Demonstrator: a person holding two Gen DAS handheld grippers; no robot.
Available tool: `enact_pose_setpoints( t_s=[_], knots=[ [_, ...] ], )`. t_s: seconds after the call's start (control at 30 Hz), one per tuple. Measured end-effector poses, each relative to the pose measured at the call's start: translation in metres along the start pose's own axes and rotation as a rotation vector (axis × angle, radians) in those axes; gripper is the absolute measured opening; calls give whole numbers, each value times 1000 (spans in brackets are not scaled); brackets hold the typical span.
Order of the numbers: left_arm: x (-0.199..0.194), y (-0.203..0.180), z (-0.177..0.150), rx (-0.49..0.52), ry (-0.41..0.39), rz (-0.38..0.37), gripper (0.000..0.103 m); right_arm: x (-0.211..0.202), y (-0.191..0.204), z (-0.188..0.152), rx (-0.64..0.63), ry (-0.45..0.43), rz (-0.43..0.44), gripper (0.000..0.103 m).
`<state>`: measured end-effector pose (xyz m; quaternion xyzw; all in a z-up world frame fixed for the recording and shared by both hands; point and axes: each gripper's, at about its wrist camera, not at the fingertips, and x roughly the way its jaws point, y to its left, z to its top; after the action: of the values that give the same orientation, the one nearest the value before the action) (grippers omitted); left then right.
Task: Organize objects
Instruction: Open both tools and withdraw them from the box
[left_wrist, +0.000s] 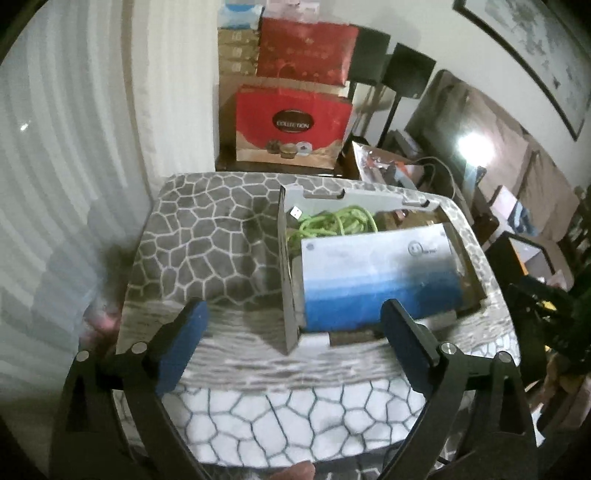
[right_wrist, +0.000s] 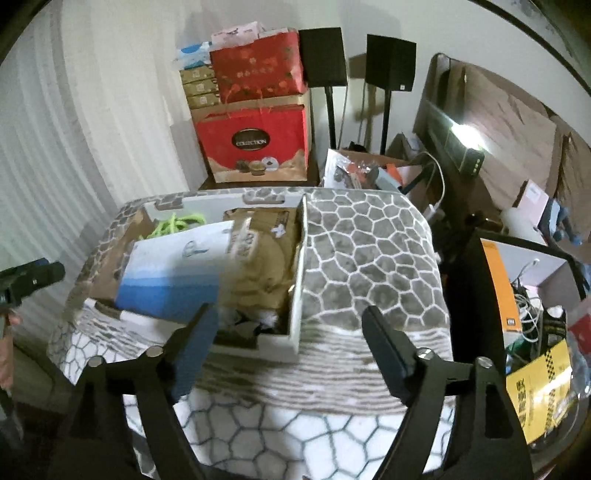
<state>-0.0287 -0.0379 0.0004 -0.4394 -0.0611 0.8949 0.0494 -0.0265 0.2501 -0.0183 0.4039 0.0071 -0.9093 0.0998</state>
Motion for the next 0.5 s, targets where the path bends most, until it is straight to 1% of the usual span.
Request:
enact_pose_setpoints(
  t_s=[0.13, 0.2, 0.27, 0.3, 0.4, 0.5],
  knots=[
    [-13, -9, -14, 2, -16, -14, 98, -13, 13, -9, -8, -27, -26, 88],
    [-20, -13, -19, 4, -33, -17, 102, -19, 17, -13, -3, -38, -34, 90],
    [-29, -16, -24, 0, -62, -19, 103, -25, 21, -18, 9, -55, -39, 96],
    [-34, -17, -26, -1, -79, -14, 103, -27, 22, -20, 14, -63, -42, 101],
    [-42, -18, -31, -7, -104, 7, 103, -35, 28, -28, 33, -87, -46, 102],
    [-44, -16, -35, -17, -100, 11, 103, -39, 32, -35, 45, -91, -58, 102]
  ],
)
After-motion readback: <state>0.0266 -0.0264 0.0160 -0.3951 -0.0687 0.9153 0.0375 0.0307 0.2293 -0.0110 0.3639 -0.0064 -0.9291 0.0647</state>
